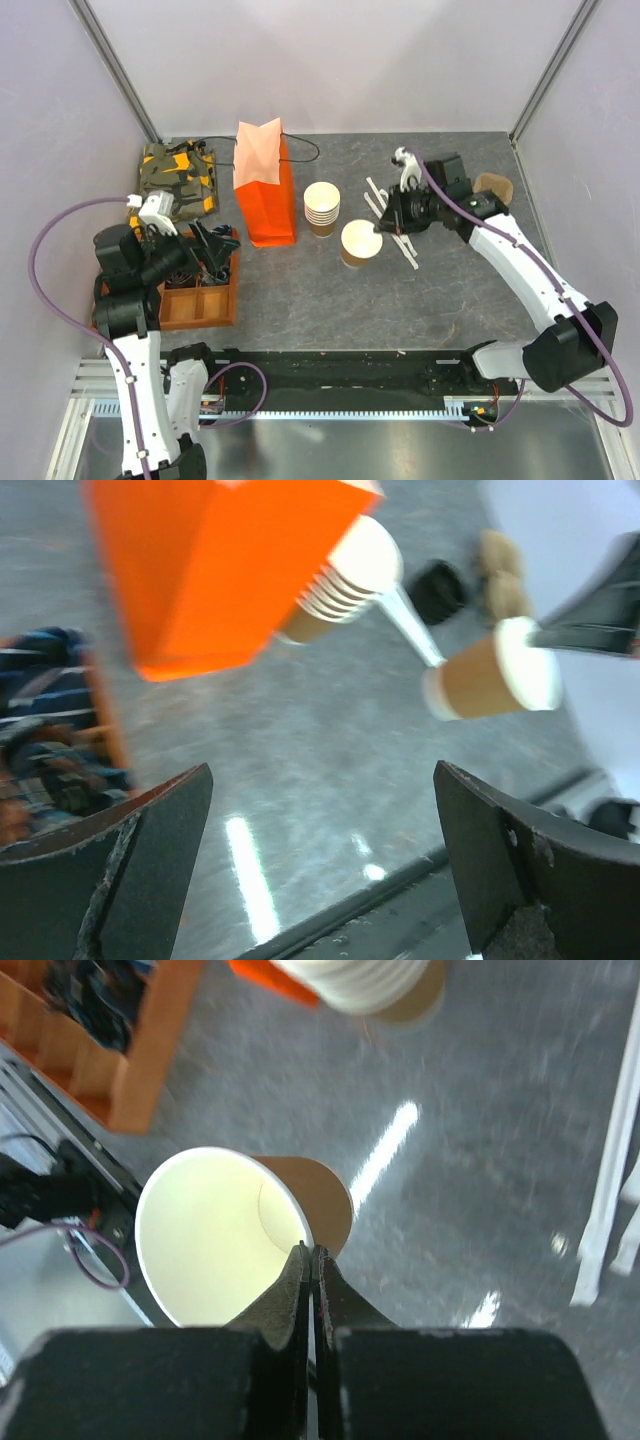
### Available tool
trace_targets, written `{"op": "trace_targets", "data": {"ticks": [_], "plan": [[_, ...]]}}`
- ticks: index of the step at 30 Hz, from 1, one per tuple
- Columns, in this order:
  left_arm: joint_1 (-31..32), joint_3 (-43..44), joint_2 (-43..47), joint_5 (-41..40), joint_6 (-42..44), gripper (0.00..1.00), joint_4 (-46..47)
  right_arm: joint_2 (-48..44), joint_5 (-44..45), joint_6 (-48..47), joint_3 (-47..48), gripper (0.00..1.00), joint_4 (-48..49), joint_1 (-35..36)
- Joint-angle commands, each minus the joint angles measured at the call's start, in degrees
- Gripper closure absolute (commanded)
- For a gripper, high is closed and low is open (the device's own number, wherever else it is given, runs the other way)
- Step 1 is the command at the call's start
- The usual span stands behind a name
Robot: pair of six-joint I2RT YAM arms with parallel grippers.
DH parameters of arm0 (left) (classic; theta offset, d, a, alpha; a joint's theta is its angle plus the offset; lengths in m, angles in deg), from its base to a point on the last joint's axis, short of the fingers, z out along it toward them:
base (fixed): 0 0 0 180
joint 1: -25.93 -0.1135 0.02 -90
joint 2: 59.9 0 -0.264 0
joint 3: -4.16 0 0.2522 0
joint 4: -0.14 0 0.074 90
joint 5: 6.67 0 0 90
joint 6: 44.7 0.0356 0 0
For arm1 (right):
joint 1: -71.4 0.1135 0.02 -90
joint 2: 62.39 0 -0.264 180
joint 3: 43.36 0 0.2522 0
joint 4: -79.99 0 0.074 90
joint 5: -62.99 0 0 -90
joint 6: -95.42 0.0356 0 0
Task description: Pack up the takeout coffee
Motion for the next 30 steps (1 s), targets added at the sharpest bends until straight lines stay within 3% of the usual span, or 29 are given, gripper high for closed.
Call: {"op": "trace_targets", "data": {"ticks": [1, 9, 19, 30], "plan": [[-0.11, -7.48, 3.82, 16.04, -8.16, 0.0, 7.23, -2.79, -0.76, -0.15, -8.63, 1.0, 4.69, 1.0], [-0.2, -24.88, 12.08, 25.65, -28.64, 0.0, 21.57, 0.11, 1.53, 4.51, -17.96, 1.0, 15.07, 6.8], [-0.11, -29.74, 16.48, 24.68, -29.1, 0.0, 22.71, 0.9, 13.74, 2.76, -20.42, 1.0, 15.96, 12.51], [-0.11, -31.24, 13.41, 23.8, -30.17, 0.0, 22.45, 0.73, 13.66, 2.23, -24.03, 1.0, 17.98, 14.01]]}}
